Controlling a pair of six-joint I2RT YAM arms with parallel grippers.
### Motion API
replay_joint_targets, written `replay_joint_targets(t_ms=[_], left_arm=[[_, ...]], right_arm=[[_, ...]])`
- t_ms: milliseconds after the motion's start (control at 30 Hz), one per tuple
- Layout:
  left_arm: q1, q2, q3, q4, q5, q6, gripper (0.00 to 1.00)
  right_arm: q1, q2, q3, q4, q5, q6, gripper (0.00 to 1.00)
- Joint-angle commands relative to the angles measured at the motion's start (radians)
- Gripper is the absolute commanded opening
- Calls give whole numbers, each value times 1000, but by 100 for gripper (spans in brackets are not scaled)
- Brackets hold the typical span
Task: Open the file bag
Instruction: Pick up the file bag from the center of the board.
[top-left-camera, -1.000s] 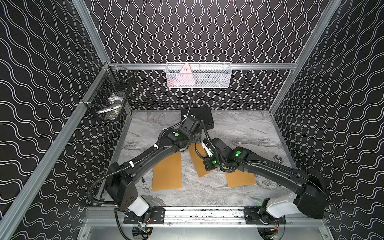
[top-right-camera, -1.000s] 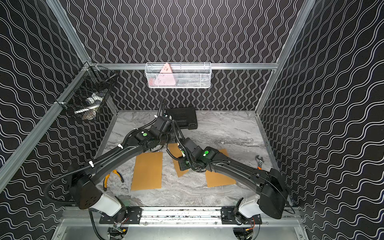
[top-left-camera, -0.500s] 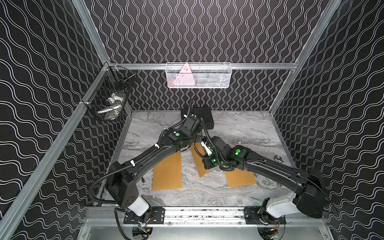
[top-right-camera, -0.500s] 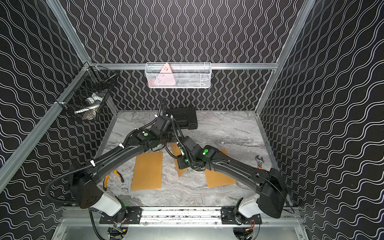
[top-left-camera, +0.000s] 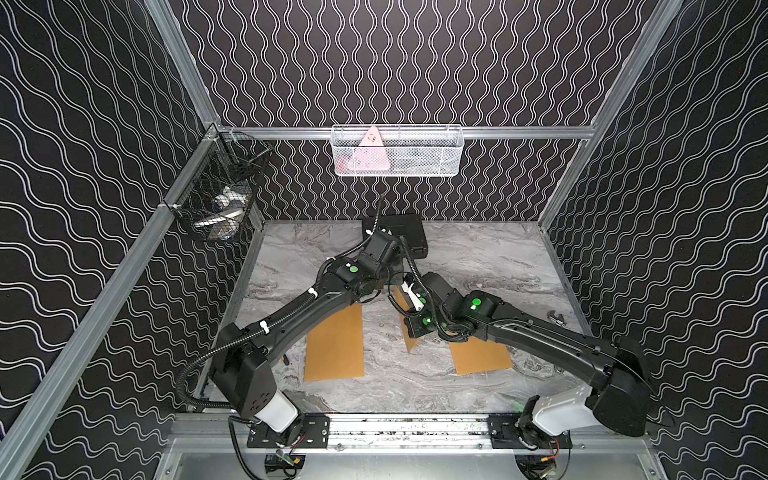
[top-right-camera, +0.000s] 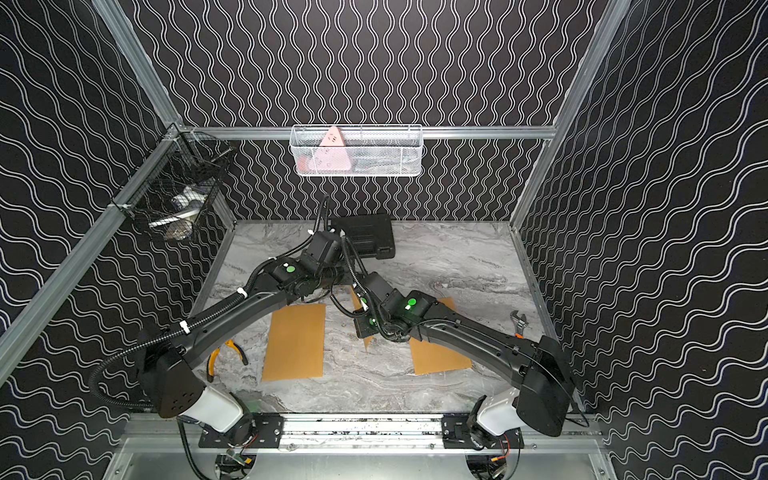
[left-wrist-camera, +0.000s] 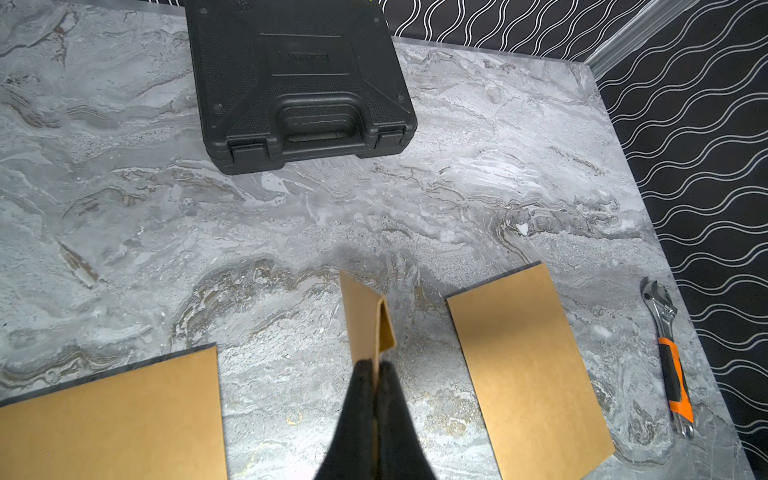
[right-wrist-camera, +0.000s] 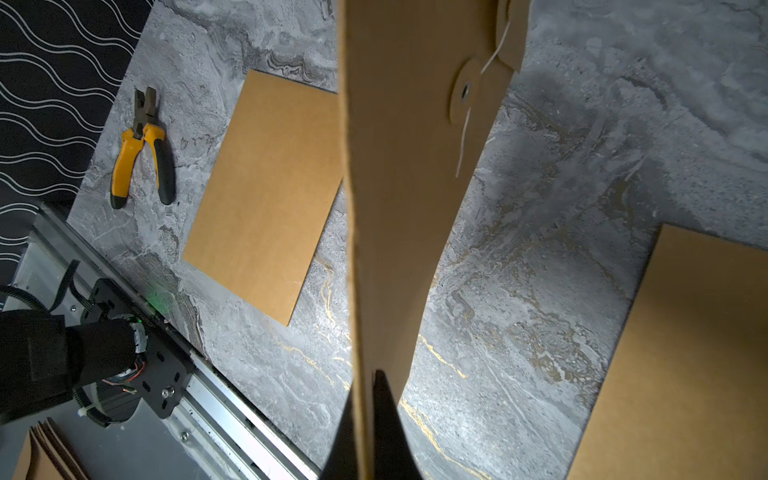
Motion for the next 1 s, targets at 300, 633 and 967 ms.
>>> replay_joint_targets(t_ms=[300, 633, 967], left_arm=[[43, -21, -18, -3, 0, -5, 0], [98, -47, -44, 58, 45, -6, 0], [210, -54, -70, 189, 186, -7, 0]], right_arm=[[6, -1, -18, 171, -2, -34, 22], [6, -44, -61, 192, -14, 5, 64], [6, -160, -190, 216, -128, 37, 77]])
